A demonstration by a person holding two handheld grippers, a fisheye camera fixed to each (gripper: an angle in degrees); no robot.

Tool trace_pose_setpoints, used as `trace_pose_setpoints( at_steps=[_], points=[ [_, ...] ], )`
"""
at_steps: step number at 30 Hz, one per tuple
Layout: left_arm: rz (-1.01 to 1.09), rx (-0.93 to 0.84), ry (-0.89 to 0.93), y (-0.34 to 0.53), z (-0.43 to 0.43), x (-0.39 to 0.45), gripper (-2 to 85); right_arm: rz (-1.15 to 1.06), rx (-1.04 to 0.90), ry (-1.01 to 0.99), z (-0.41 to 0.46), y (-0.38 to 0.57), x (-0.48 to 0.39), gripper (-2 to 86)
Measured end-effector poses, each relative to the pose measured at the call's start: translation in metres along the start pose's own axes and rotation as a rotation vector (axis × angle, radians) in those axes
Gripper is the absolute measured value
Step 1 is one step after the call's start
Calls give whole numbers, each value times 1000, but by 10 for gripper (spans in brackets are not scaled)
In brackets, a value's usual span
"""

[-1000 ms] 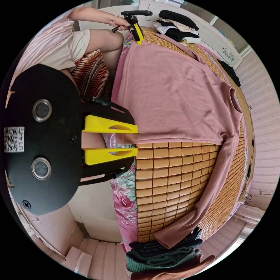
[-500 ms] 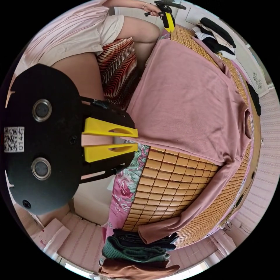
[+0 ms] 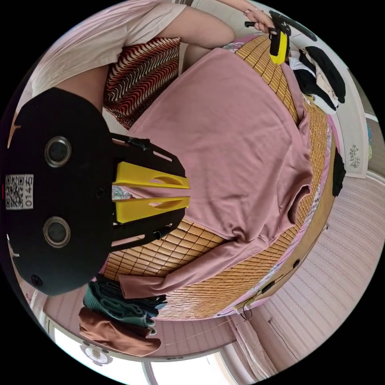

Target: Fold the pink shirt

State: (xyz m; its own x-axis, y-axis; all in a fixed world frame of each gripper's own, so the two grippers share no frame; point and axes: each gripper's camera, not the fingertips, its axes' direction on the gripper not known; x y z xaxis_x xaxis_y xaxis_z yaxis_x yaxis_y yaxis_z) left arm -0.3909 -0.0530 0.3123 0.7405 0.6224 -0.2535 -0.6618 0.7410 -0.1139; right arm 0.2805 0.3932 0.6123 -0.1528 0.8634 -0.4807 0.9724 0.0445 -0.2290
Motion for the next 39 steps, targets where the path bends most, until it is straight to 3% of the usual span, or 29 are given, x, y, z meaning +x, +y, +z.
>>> trace_pose_setpoints(
  at_steps=[7, 15, 23, 25, 29, 33, 37, 39],
  points=[
    [59, 52, -34, -136, 48, 7, 52, -113, 96, -65, 28, -106, 30, 5],
    [94, -19, -78, -282, 123, 4, 52, -19, 40, -83, 105, -221, 88, -6],
    [33, -66, -293, -361, 181, -18, 38, 45, 57, -6, 151, -275, 122, -9],
    [58, -29, -270, -367, 185, -21, 32, 48, 62, -25, 161, -272, 127, -8],
    [-105, -12, -98, -381, 188, -51, 23, 40, 111, -24, 165, -256, 136, -6],
    [-180, -8, -40, -392, 187, -54, 30, 116, 130, -133, 161, -231, 158, -7],
    [-51, 103, -93, -389, 158, -24, 49, 320, 438, -68, 108, -131, 183, -6],
    [7, 102, -94, -386, 150, -9, 53, 385, 451, -57, 89, -72, 189, -5]
  ],
)
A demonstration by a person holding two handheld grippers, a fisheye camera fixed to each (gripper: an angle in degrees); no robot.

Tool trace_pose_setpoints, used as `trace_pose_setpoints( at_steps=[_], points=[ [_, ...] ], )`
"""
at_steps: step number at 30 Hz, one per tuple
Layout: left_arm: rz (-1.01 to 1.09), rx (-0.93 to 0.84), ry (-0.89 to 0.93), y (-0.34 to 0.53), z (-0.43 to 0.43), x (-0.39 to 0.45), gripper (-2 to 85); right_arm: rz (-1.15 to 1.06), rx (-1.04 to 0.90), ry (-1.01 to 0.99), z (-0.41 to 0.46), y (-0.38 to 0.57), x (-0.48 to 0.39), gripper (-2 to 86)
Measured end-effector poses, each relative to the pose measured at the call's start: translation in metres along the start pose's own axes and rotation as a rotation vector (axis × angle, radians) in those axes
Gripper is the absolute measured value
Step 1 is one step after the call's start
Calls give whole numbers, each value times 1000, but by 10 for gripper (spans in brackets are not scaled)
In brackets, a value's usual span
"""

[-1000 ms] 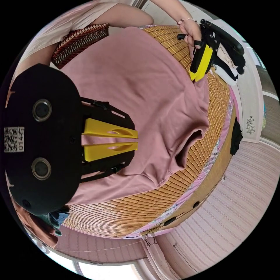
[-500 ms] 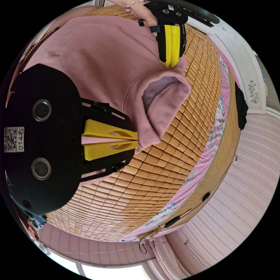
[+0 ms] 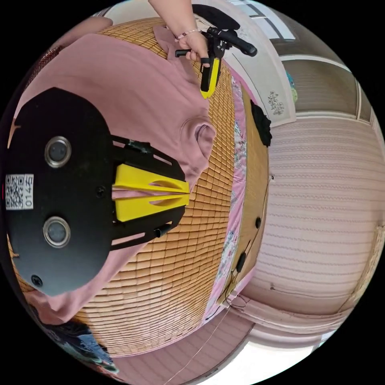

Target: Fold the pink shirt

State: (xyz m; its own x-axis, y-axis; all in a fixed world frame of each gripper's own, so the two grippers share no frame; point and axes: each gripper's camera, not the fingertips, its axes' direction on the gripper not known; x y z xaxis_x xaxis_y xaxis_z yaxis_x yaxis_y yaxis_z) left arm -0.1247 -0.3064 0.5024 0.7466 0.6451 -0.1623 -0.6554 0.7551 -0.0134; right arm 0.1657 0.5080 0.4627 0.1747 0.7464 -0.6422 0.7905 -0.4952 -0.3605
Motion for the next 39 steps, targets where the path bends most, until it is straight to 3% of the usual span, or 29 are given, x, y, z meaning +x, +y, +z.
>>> trace_pose_setpoints(
  at_steps=[5, 11, 18, 20, 24, 26, 33, 39],
  points=[
    [130, -5, 110, 4, -14, 60, 56, 369, 103, 326, -139, 159, 78, 4],
    [309, -92, 260, -2, -4, 174, 58, 635, 28, 547, -203, 283, 149, 65],
    [469, -154, 318, -21, 18, 289, 62, 744, -3, 479, -210, 347, 203, 103],
    [538, -172, 314, -33, 28, 331, 68, 735, -12, 341, -204, 360, 216, 88],
    [618, -208, 300, -45, 45, 389, 71, 713, -85, 371, -206, 367, 221, 43],
    [638, -229, 295, -53, 53, 415, 72, 717, 17, 378, -230, 376, 225, 35],
    [686, -250, 232, -56, 65, 447, 70, 853, 19, 291, -254, 422, 251, 54],
    [667, -332, 174, -33, 93, 450, 65, 801, 162, 422, -268, 420, 231, 20]
  ],
)
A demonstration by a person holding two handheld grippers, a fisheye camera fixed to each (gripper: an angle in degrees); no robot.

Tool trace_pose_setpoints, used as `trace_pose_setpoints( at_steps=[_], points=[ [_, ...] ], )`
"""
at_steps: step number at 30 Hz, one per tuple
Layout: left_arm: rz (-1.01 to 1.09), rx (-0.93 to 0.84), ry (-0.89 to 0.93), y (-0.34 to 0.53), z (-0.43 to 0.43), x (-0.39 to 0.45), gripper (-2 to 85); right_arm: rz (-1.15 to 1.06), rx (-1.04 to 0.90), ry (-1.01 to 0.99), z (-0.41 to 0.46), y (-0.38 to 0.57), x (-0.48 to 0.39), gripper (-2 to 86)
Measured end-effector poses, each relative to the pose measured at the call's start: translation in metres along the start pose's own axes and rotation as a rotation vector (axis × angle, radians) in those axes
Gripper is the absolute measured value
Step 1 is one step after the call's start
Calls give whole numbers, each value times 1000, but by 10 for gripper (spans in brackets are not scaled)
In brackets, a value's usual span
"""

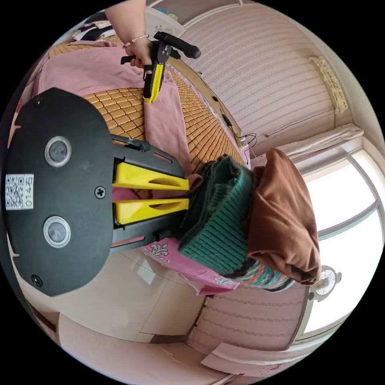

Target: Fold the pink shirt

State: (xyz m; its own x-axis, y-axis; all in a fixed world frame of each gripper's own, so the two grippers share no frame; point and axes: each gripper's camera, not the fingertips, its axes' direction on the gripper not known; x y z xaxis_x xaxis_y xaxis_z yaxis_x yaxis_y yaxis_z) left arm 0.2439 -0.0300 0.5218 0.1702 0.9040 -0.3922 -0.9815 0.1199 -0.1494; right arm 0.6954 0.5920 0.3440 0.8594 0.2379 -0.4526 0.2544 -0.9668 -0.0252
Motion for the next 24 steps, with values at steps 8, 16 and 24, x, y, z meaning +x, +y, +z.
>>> trace_pose_setpoints(
  at_steps=[8, 16, 24],
  points=[
    [-16, 21, 19, 24, 2, 0, 59, -18, -173, 116, 59, 8, -28, -3],
    [-141, 206, 177, 102, -46, -7, 62, -40, -126, 84, 54, 14, -49, -3],
    [-444, 218, 109, 376, -75, -11, 61, -325, -70, 63, 48, 34, -133, -3]
  ],
)
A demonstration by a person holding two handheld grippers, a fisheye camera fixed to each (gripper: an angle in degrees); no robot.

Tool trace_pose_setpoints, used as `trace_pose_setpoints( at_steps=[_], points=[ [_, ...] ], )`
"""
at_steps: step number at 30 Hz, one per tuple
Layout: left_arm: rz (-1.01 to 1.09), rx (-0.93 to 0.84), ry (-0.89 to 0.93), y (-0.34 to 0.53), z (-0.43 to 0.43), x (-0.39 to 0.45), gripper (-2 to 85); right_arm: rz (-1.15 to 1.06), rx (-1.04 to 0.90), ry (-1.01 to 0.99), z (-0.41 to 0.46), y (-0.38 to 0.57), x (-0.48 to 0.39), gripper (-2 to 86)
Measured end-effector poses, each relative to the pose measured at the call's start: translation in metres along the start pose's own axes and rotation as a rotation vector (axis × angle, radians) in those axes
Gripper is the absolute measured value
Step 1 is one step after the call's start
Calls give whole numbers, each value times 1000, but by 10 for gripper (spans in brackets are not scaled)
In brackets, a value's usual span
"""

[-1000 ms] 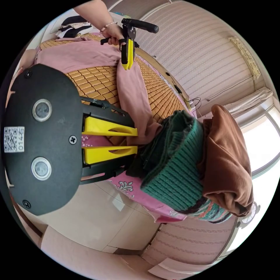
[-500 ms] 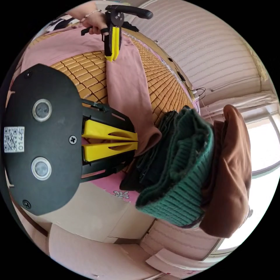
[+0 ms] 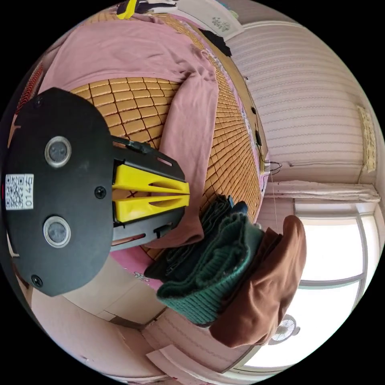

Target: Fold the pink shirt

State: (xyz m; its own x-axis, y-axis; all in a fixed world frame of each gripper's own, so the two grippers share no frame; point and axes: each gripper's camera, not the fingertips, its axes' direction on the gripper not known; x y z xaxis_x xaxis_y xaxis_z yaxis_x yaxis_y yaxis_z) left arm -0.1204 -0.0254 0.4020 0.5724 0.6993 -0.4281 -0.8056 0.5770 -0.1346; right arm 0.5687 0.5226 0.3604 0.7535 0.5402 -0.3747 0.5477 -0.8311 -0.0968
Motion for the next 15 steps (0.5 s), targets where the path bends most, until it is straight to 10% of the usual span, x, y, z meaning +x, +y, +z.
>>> trace_pose_setpoints(
  at_steps=[8, 15],
  points=[
    [-753, 149, -213, 295, -103, -148, 52, -509, -3, -137, -28, 11, -172, -4],
    [-893, 269, -285, 371, -125, -210, 63, -858, -165, -474, -73, 37, -337, -6]
  ],
)
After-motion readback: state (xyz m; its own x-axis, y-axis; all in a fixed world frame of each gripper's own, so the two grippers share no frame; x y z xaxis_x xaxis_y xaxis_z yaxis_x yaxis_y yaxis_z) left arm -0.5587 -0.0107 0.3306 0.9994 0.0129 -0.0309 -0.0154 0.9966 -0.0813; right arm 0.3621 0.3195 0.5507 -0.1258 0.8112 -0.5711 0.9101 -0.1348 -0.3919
